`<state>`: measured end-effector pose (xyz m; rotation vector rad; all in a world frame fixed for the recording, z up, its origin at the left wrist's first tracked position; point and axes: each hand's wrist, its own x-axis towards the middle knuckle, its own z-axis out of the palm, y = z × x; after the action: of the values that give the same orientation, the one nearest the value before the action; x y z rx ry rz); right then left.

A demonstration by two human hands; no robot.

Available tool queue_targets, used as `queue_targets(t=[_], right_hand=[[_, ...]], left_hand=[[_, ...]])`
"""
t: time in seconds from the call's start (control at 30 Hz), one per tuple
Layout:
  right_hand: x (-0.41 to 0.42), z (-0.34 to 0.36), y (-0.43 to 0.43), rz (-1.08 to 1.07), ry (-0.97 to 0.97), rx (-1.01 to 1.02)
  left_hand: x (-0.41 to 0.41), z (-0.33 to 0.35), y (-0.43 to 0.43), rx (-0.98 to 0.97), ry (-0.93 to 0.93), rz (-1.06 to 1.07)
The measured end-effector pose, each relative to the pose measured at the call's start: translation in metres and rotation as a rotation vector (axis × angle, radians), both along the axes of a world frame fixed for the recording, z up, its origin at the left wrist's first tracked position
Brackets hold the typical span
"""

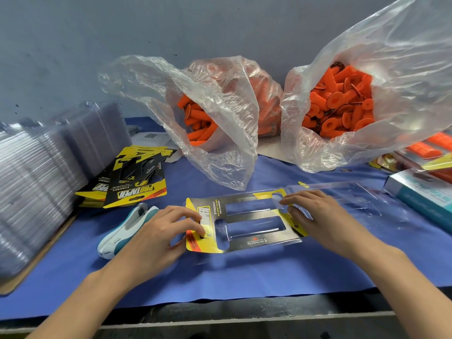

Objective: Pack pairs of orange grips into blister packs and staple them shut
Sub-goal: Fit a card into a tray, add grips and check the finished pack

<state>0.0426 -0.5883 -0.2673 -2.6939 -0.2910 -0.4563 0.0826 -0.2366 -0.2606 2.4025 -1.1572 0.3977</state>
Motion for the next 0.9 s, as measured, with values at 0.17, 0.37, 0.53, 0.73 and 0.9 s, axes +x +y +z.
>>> queue_targets(t=[0.17,0.37,0.53,0.73,0.9], right_hand=[[0.000,0.003,0.002,-0.029,0.027,0.089],[0.000,0.022,0.012,-0.053,-0.040,0.489],[0.004,0.041,0.022,0.013,-0.094,0.940],[0.006,0.052,0.030,0.029,0.006,1.163],[0.008,0.045,0.025,-0.118,0.010,1.063]], left_hand=[[0.001,0.003,-0.003,-0.094,-0.024,0.000],[0.004,0.027,-0.018,-0.716,0.094,0.233],[0.018,0.046,-0.025,-1.011,0.214,0.289],[0.028,0.035,-0.031,-0.853,0.507,0.322],[0.029,0.020,-0.024,-0.630,0.696,0.382]])
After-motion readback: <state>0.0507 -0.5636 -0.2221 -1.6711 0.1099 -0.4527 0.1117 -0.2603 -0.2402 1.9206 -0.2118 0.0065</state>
